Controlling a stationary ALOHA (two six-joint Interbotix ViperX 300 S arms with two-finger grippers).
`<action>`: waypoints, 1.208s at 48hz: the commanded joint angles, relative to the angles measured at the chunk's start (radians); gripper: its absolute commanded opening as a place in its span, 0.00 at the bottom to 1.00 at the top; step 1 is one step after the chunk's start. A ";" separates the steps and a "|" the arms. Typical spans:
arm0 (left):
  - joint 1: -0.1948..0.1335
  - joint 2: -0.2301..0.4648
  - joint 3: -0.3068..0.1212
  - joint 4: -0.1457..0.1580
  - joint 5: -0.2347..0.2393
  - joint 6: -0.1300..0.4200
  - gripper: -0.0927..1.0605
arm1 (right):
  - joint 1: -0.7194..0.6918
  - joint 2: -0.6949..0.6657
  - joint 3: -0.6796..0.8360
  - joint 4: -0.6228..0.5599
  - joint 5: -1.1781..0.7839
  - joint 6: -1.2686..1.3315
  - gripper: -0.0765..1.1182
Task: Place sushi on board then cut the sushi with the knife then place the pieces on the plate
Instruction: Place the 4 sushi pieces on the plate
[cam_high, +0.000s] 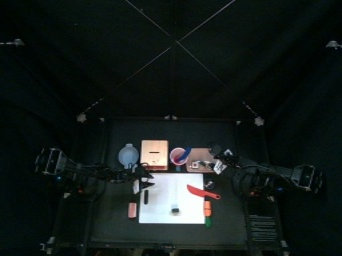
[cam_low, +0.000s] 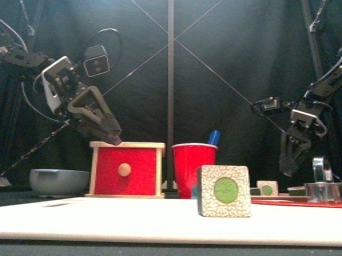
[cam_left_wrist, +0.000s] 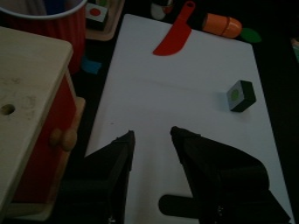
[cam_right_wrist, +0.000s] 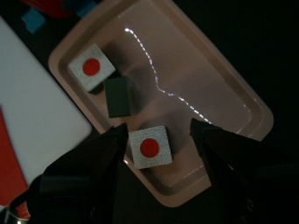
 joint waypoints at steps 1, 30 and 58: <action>-0.002 -0.005 -0.021 -0.002 -0.003 0.002 0.76 | 0.107 -0.014 -0.066 0.002 -0.009 0.000 0.82; 0.000 -0.005 -0.020 -0.002 -0.003 0.002 0.76 | 0.565 0.272 -0.295 0.064 -0.193 0.000 0.82; 0.000 -0.003 -0.012 -0.002 -0.003 0.002 0.76 | 0.692 0.615 -0.522 0.132 -0.169 0.002 0.82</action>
